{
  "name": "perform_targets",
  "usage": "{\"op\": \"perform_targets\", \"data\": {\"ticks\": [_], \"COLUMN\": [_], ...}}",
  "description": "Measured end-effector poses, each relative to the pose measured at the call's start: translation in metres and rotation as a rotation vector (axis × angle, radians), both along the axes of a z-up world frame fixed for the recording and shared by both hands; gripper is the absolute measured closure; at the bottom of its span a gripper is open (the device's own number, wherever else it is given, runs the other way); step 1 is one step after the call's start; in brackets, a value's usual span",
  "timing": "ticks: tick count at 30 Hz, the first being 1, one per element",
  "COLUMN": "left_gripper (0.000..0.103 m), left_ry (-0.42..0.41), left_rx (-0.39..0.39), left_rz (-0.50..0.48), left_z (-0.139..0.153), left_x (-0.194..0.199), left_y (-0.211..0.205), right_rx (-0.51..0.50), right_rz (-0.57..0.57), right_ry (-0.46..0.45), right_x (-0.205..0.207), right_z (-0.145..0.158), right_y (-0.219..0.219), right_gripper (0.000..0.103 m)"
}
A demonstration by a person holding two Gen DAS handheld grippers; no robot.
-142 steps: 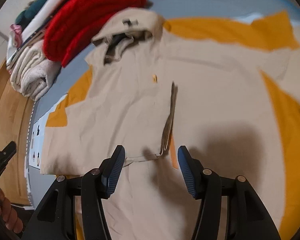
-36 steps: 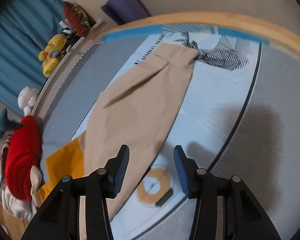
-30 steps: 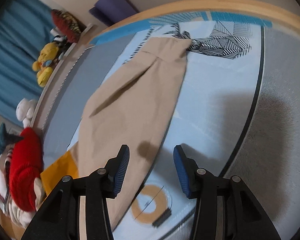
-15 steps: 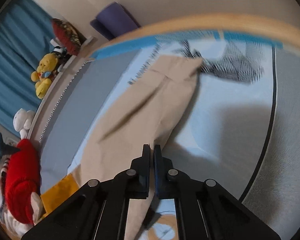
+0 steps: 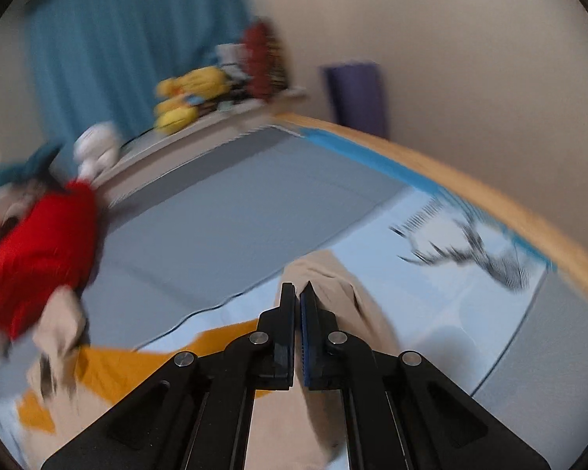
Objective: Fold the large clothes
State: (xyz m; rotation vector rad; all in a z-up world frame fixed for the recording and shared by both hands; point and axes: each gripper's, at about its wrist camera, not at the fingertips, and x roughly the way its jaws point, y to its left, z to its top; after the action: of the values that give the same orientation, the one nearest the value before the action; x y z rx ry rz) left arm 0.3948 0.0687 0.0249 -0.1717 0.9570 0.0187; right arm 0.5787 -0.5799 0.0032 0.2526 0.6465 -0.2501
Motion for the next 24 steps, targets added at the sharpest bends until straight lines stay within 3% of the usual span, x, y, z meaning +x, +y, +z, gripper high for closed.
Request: {"op": "perform_targets", "data": {"ticks": [5,9,12,13,15,19,21,24], "left_gripper": [0.069,0.069,0.069,0.069,0.069,0.069,0.069,0.069], "left_ry": [-0.01,-0.006,0.012,0.014,0.015,0.015,0.023,0.035], "left_rx": [-0.043,-0.082,-0.103,-0.108,-0.122,-0.124,-0.127,-0.118], "left_rz": [0.05,0.073,0.062,0.059,0.05,0.054,0.054,0.04], "left_z": [0.01,0.014,0.013,0.013,0.014,0.014,0.011,0.006], "left_x": [-0.004,-0.004,-0.003,-0.004,-0.005,-0.004,-0.002,0.001], "left_y": [0.026,0.038,0.039,0.039,0.039,0.039,0.037,0.028], "right_rx": [-0.091,0.026,0.09,0.097,0.091,0.101,0.145,0.231], "right_rz": [0.335,0.626,0.754,0.77,0.765,0.663,0.578,0.446], "right_ry": [0.008,0.097,0.183,0.23,0.276,0.249,0.229,0.209], "right_x": [-0.013,-0.042,-0.07,-0.077,-0.093,-0.127,-0.13,-0.129], "right_z": [0.016,-0.007,-0.039,-0.05,-0.06,-0.046,-0.036,-0.032], "right_y": [0.176,0.308,0.365,0.374,0.373,0.334,0.301,0.257], "right_gripper": [0.1,0.099,0.095,0.092,0.071,0.069,0.057,0.049]}}
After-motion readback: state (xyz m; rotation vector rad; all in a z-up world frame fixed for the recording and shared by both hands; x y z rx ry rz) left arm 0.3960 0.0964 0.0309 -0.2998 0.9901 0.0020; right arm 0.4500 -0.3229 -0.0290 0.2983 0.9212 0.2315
